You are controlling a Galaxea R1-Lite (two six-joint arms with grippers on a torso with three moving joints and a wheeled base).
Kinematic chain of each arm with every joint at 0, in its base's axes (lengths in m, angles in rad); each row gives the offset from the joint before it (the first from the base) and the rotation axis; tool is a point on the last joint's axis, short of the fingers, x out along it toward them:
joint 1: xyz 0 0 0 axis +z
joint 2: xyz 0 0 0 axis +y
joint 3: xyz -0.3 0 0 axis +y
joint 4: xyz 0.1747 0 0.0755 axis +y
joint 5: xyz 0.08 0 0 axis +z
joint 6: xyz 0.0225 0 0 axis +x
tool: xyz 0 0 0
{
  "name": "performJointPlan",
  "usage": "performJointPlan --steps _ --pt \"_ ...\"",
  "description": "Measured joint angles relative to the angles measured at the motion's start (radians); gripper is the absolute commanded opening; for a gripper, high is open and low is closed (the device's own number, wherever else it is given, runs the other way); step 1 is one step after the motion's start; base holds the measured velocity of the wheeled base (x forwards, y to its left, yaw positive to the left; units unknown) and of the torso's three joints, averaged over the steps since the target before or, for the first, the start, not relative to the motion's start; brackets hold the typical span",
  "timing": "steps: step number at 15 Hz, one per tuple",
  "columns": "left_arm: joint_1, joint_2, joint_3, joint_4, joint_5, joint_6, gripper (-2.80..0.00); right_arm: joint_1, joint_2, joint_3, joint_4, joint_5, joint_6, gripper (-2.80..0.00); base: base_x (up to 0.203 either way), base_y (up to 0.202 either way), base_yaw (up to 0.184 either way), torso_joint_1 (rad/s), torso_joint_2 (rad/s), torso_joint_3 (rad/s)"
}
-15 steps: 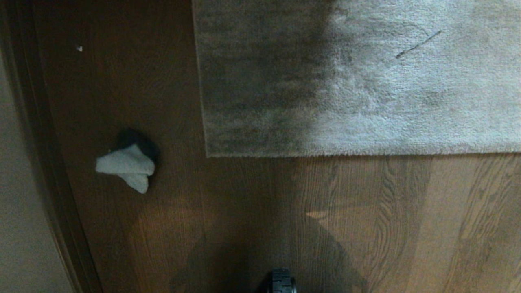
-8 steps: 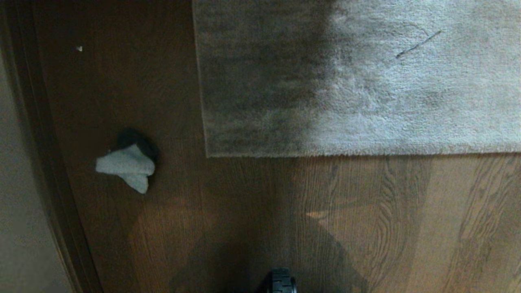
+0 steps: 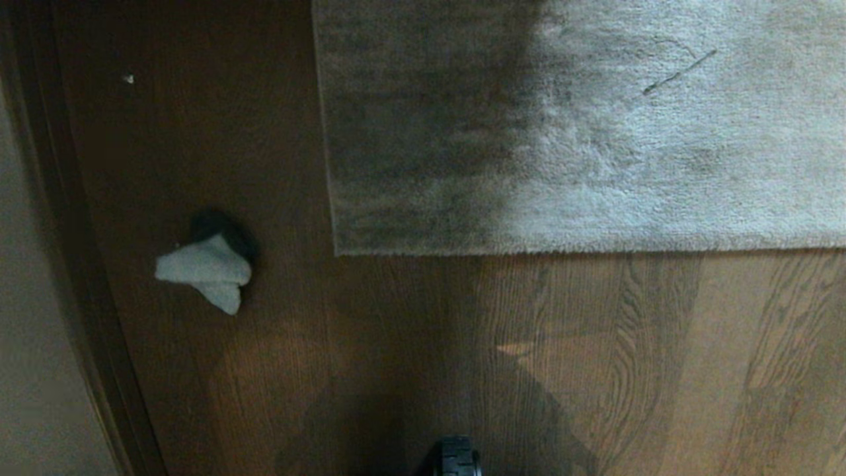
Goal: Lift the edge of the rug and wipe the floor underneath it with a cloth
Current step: Pick up the rag
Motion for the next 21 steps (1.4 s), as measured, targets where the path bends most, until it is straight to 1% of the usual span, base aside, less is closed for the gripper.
performJointPlan --steps 4,10,11,13,16,19,21 --pt "-0.004 0.154 -0.011 -0.149 0.000 0.002 -2.80 0.000 0.000 0.000 0.000 0.000 0.000 -2.80 0.000 0.000 0.000 0.000 0.00 0.000" --pt "-0.004 0.448 -0.019 -0.434 0.002 0.011 -2.80 0.000 0.000 0.000 0.000 0.000 0.000 -2.80 0.000 0.000 0.000 0.000 0.00 0.000" --pt "-0.001 0.485 -0.019 -0.470 0.004 0.009 0.00 0.000 0.000 0.000 0.000 0.000 0.000 -2.80 0.000 0.000 0.000 0.000 0.00 0.000" --pt "0.002 0.551 -0.018 -0.520 0.007 0.005 0.00 0.000 0.000 0.000 0.000 0.000 0.000 -2.80 0.000 0.000 0.000 0.000 0.00 0.000" --pt "0.022 0.612 -0.019 -0.531 0.008 -0.002 0.00 0.000 0.000 0.000 0.000 0.000 0.000 -2.80 0.000 0.000 0.000 0.000 0.00 0.000" --pt "0.030 0.662 -0.026 -0.535 0.006 -0.030 0.00 0.000 0.000 0.000 0.000 0.000 0.000 -2.80 0.000 0.000 0.000 0.000 0.00 0.000" --pt "0.032 0.701 -0.034 -0.562 0.006 -0.034 0.00 0.000 0.000 0.000 -0.001 0.000 0.000 -2.80 0.000 0.000 0.000 0.000 0.00 0.000"
